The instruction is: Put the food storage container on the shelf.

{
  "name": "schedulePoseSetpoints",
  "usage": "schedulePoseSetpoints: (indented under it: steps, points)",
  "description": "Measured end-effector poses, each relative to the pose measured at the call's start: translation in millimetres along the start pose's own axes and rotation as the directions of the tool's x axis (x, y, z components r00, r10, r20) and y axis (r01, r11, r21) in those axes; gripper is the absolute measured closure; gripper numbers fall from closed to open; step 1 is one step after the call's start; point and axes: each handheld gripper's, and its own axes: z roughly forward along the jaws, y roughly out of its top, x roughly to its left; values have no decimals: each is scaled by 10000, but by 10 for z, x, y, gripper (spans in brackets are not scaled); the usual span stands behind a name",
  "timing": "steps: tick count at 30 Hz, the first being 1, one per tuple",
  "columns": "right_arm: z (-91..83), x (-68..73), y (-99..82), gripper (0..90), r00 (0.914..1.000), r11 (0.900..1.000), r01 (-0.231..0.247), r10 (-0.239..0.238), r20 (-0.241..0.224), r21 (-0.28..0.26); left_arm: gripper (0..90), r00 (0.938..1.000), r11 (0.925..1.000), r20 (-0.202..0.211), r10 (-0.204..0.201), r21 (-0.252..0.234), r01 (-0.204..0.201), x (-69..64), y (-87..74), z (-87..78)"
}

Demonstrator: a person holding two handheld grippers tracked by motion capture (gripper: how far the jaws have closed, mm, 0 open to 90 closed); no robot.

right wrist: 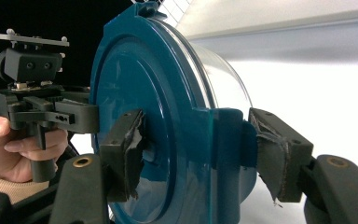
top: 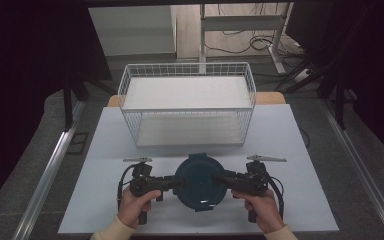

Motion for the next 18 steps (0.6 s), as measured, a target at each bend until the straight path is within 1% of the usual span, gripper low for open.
schedulePoseSetpoints:
  steps: [1, 2, 3, 4, 6, 7, 8, 9, 10, 11, 13, 14, 15, 18]
  points:
    - [-6, 23, 40, 381, 10000, 10000, 82, -82, -26, -44, 471, 9999, 9999, 15, 133, -3, -133, -14, 46, -28]
    - [-6, 37, 61, 381, 9999, 9999, 104, -105, -23, -86, 471, 9999, 9999, -1, 166, -9, -166, -21, 71, -40]
    - [-5, 49, 83, 381, 9999, 9998, 133, -133, -8, -130, 471, 9999, 9999, -1, 166, -9, -166, -21, 71, -40]
    - [-5, 59, 106, 381, 9999, 9998, 130, -130, -23, -142, 471, 9998, 9998, -21, 195, 14, -195, -30, 119, -63]
    - [-1, 66, 130, 381, 9999, 9997, 164, -164, -24, -182, 470, 9998, 9998, -31, 186, 11, -186, -36, 140, -72]
    - [3, 86, 179, 381, 9998, 9995, 196, -197, -36, -258, 468, 9997, 9998, -110, 209, 6, -209, -58, 173, -94]
    - [5, 99, 203, 381, 9997, 9992, 253, -254, -31, -306, 466, 9997, 9998, -110, 209, 6, -209, -58, 173, -94]
    - [6, 114, 228, 381, 9996, 9991, 277, -279, -44, -335, 466, 9995, 9996, -142, 285, -70, -286, -79, 201, -125]
    - [6, 114, 228, 381, 9996, 9991, 277, -279, -44, -335, 467, 9995, 9996, -142, 285, -70, -286, -79, 201, -125]
    - [7, 137, 274, 382, 9993, 9987, 363, -367, -93, -360, 468, 9995, 9994, -127, 297, -145, -299, -86, 215, -141]
    - [2, 165, 320, 383, 9991, 9986, 388, -394, -130, -371, 472, 9995, 9988, -69, 323, -353, -325, -107, 274, -195]
    - [2, 165, 320, 383, 9991, 9986, 388, -394, -130, -371, 475, 9995, 9988, -69, 323, -353, -325, -107, 274, -195]
    - [-4, 185, 368, 383, 9988, 9982, 438, -447, -197, -405, 477, 9991, 9979, -58, 423, -480, -426, -130, 328, -232]
    - [-19, 229, 443, 383, 9984, 9975, 502, -515, -244, -498, 479, 9982, 9968, -55, 599, -528, -601, -165, 418, -276]
